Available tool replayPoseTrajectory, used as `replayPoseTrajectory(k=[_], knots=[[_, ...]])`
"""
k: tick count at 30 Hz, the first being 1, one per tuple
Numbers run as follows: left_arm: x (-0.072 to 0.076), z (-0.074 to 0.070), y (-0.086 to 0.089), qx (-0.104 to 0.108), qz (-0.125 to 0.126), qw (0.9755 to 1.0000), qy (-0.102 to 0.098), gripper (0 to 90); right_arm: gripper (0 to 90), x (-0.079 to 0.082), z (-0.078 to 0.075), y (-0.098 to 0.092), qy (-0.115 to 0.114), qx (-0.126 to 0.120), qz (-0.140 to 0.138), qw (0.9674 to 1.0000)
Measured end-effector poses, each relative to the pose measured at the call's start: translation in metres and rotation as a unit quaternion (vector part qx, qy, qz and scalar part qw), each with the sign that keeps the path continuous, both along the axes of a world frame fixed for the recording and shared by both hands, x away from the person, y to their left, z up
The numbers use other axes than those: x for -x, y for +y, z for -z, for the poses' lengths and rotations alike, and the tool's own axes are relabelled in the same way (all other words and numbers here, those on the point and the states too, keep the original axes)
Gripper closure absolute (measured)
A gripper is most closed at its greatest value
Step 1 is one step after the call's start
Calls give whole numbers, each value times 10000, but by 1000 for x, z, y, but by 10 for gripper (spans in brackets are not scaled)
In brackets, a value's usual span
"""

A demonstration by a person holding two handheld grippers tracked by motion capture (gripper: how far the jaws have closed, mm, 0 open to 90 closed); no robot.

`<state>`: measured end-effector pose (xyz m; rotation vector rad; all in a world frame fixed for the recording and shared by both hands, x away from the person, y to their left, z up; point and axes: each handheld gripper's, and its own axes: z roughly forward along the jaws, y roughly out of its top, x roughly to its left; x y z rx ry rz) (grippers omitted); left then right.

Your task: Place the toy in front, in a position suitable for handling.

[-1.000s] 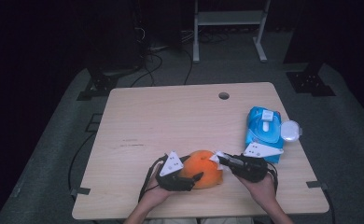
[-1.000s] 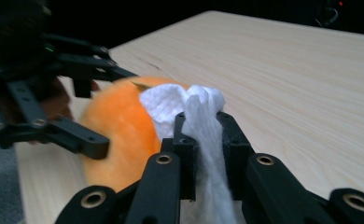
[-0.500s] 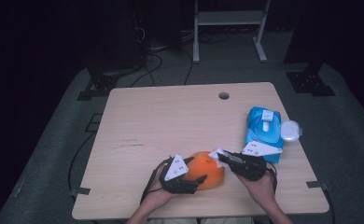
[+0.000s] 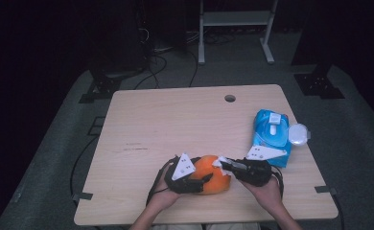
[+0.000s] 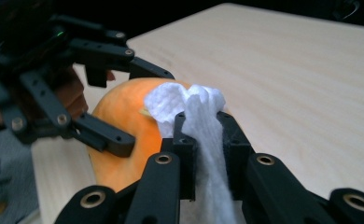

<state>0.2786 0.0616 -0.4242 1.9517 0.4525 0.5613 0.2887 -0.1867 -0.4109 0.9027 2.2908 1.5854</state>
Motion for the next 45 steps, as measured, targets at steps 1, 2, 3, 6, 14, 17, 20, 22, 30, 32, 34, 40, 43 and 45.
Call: replayPoseTrajectory(k=[1, 2, 3, 6, 14, 17, 20, 22, 30, 32, 34, 40, 43, 45], knots=[[0, -1, -4, -65, -30, 9999, -150, 364, 791, -1, -3, 1, -50, -28, 8, 10000], [-1, -1, -7, -92, -29, 9998, -161, 358, 792, -1, -5, 3, -135, 6, 46, 9999], [-3, 1, -6, -75, -1, 9999, -79, 350, 792, -1, -6, 3, -159, 39, 88, 9998], [-6, 9, 2, -15, 76, 9999, 138, 344, 791, -7, 8, -6, 71, -26, 136, 9999], [-1, 13, 9, -37, 325, 9993, 184, 333, 792, -5, 14, -23, 199, 139, 380, 9990], [-1, 13, 6, -37, 344, 9992, 174, 326, 793, -1, 10, -19, 160, -44, 266, 9995], [-1, 13, 10, -44, 278, 9995, 155, 323, 789, 7, 3, -1, -153, 100, 11, 9998], [0, 14, 11, -24, 270, 9995, 148, 323, 789, 6, 4, -2, -117, 93, 15, 9999], [-1, 14, 10, -17, 261, 9994, 234, 294, 791, 4, 9, -8, -109, 233, 345, 9991], [-2, 14, 11, -10, 288, 9993, 252, 293, 790, 1, 5, -4, -99, -28, 197, 9998], [-2, 13, 10, -11, 289, 9993, 241, 269, 790, -1, 7, -3, -55, 74, 223, 9997], [-11, 6, 22, 469, -4, 9924, 1136, 135, 791, 2, 16, -14, 170, 111, 327, 9993], [-10, 9, 20, 261, 55, 9940, 1061, 195, 791, 5, 15, -11, 187, 39, 286, 9994], [-8, 8, 16, 150, 100, 9954, 938, 253, 790, 8, 10, -5, 129, -114, 161, 9997]])
